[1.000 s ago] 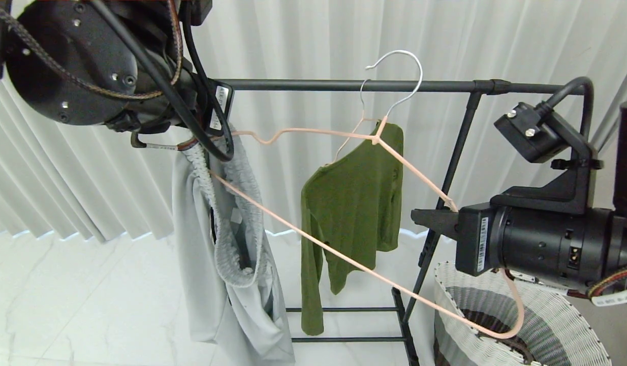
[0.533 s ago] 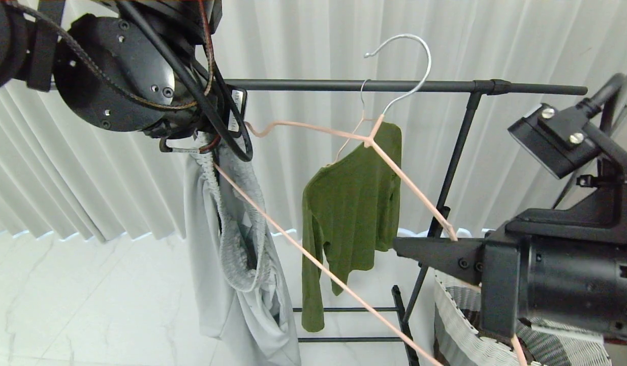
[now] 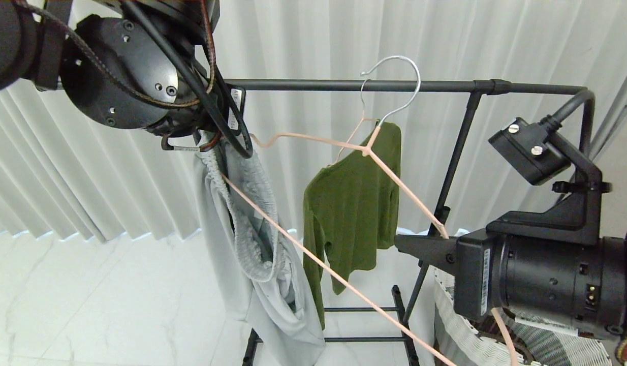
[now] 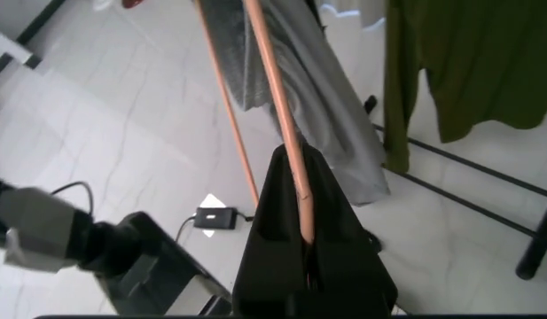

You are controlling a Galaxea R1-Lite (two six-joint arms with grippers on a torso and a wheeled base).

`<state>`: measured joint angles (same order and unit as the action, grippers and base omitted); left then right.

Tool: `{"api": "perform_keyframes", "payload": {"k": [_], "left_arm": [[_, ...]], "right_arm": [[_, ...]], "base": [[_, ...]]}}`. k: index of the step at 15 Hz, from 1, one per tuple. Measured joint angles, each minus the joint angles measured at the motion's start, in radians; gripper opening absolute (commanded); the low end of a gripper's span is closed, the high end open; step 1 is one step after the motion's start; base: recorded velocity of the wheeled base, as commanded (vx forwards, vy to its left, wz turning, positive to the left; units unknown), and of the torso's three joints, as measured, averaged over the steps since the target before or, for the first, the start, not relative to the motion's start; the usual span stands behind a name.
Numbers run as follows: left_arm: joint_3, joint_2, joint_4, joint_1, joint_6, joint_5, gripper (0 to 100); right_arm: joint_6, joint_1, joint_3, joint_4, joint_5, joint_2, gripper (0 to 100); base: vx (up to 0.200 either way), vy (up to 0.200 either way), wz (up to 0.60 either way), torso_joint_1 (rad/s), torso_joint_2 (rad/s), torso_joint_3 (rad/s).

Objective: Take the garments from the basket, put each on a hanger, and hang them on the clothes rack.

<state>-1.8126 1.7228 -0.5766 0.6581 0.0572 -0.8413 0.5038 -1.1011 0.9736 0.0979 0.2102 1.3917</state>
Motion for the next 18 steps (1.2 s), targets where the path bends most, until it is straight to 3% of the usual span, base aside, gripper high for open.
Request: {"api": "perform_keyframes", "payload": {"k": [7, 14, 18], "left_arm": [[0.007, -0.02, -0.055, 0.044, 0.0, -0.001, 0], [-0.001, -0.021, -0.056, 0.113, 0.05, 0.002, 0], [-0.025, -0.02, -0.054, 0.147, 0.061, 0.004, 0]], "right_arm": [[0.011, 0.065, 0.065, 0.007, 0.022, 0.049, 0], [0.002, 0.043, 0.095, 0.069, 0.025, 0.101, 0], [-0.077, 0.033, 0.093, 0.155, 0.017, 0.148, 0]], "base": [[0.0, 0.0, 0.0, 0.0, 0.0, 0.0], [0.0, 0.0, 0.0, 0.0, 0.0, 0.0], [0.0, 0.0, 0.0, 0.0, 0.0, 0.0]]}}
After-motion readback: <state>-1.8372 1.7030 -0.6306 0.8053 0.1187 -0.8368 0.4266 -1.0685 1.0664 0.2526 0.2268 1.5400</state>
